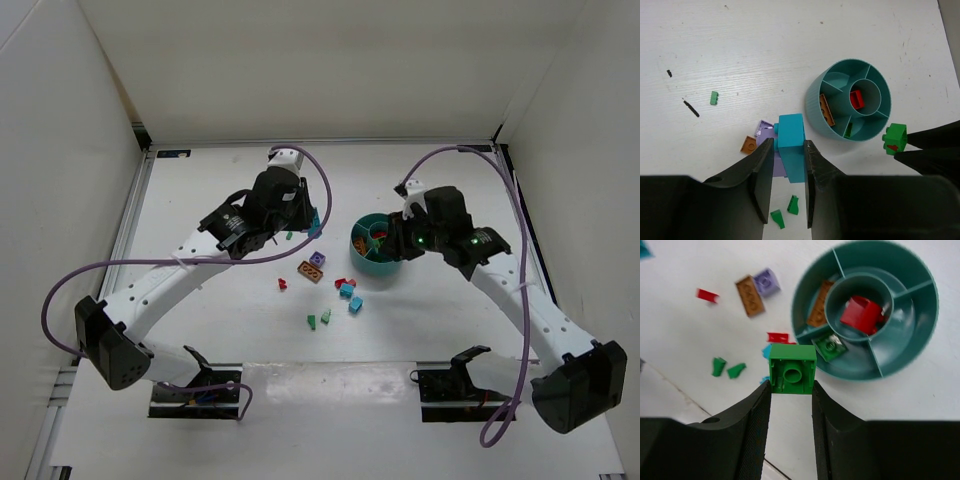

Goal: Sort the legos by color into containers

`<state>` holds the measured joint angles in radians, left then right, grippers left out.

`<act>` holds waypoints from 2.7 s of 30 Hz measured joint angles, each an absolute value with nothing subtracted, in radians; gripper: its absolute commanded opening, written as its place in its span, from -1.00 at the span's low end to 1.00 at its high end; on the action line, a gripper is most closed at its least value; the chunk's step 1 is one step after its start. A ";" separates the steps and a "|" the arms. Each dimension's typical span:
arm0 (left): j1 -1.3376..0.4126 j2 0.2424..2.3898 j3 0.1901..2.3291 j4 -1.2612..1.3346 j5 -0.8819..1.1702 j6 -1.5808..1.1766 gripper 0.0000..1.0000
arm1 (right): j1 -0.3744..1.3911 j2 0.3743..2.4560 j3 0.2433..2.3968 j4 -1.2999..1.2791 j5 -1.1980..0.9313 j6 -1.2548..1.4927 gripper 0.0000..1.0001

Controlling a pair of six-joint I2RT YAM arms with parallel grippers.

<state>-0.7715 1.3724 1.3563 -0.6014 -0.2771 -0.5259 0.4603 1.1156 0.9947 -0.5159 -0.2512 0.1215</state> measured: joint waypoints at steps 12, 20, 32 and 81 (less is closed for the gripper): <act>-0.761 1.385 1.357 -0.619 -0.262 -0.513 -1.00 | 0.544 1.283 0.993 -0.608 0.032 0.116 -1.00; -0.754 1.404 1.364 -0.621 -0.238 -0.512 -1.00 | 0.565 1.303 1.005 -0.601 0.110 0.116 -1.00; -0.754 1.417 1.369 -0.621 -0.220 -0.513 -1.00 | 0.598 1.312 1.005 -0.594 0.162 0.123 -0.05; -0.837 1.403 1.414 -0.525 -0.151 -0.551 -1.00 | 0.563 1.274 1.085 -0.101 -0.585 0.203 0.16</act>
